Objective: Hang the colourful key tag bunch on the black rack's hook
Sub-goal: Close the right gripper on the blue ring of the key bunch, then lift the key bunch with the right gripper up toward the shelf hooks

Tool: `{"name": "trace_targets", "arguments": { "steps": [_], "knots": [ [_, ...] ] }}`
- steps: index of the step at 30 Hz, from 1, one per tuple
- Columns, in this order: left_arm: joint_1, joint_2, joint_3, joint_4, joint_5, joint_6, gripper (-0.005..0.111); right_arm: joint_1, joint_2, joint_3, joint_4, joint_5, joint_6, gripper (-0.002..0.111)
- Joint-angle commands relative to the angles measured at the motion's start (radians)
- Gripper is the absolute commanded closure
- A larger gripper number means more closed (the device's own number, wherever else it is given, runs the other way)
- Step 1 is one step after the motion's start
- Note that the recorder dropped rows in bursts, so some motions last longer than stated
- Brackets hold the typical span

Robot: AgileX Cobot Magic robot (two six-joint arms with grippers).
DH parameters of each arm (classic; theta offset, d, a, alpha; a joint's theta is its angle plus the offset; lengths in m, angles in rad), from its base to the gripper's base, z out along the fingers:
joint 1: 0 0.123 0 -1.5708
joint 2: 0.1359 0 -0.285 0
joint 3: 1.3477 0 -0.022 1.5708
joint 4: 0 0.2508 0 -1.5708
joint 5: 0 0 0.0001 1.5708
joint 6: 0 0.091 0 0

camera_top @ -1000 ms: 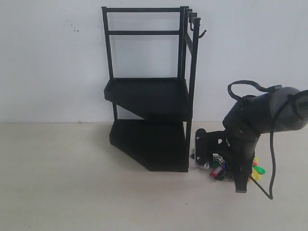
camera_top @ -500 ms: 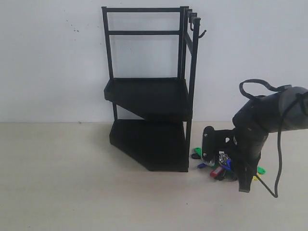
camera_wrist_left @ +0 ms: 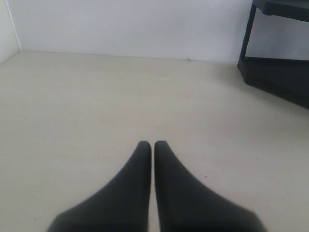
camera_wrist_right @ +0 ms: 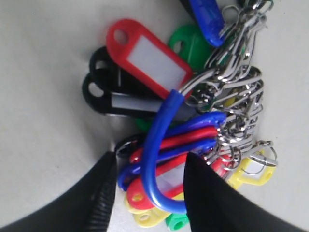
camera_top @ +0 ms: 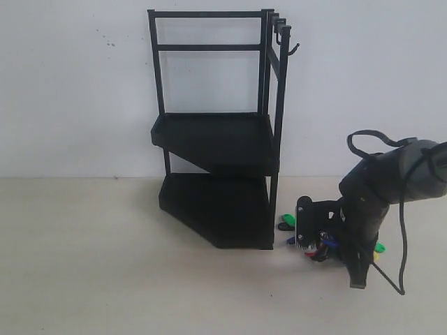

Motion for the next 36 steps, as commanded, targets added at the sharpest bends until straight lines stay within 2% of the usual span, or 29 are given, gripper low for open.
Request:
{"name": "trace_targets", "arguments": {
  "steps": [1, 3, 5, 9, 10, 18, 22, 28, 36],
  "knots": [
    [0.003, 0.004, -0.002, -0.007, -0.012, 0.000, 0.102, -0.010, 0.011, -0.004, -0.003, -0.020, -0.011, 0.065],
    [0.003, 0.004, -0.002, -0.007, -0.012, 0.000, 0.102, -0.010, 0.016, -0.004, -0.005, -0.041, -0.011, 0.066],
    [0.003, 0.004, -0.002, -0.007, -0.012, 0.000, 0.102, -0.010, 0.018, -0.004, -0.005, -0.048, -0.011, 0.072],
    [0.003, 0.004, -0.002, -0.007, -0.012, 0.000, 0.102, -0.010, 0.023, -0.004, -0.005, -0.048, -0.008, 0.106],
    [0.003, 0.004, -0.002, -0.007, -0.012, 0.000, 0.102, -0.010, 0.023, -0.004, -0.005, -0.044, 0.000, 0.108],
    [0.003, 0.004, -0.002, -0.007, -0.012, 0.000, 0.102, -0.004, -0.050, -0.004, 0.024, -0.011, 0.159, 0.108],
    [0.003, 0.004, -0.002, -0.007, -0.012, 0.000, 0.102, -0.004, -0.131, -0.004, 0.082, -0.032, 0.314, 0.108],
    [0.003, 0.004, -0.002, -0.007, -0.012, 0.000, 0.102, -0.004, -0.224, -0.004, 0.199, -0.037, 0.388, 0.108],
    [0.003, 0.004, -0.002, -0.007, -0.012, 0.000, 0.102, -0.009, -0.318, -0.002, 0.287, -0.048, 0.690, 0.108]
  ]
}}
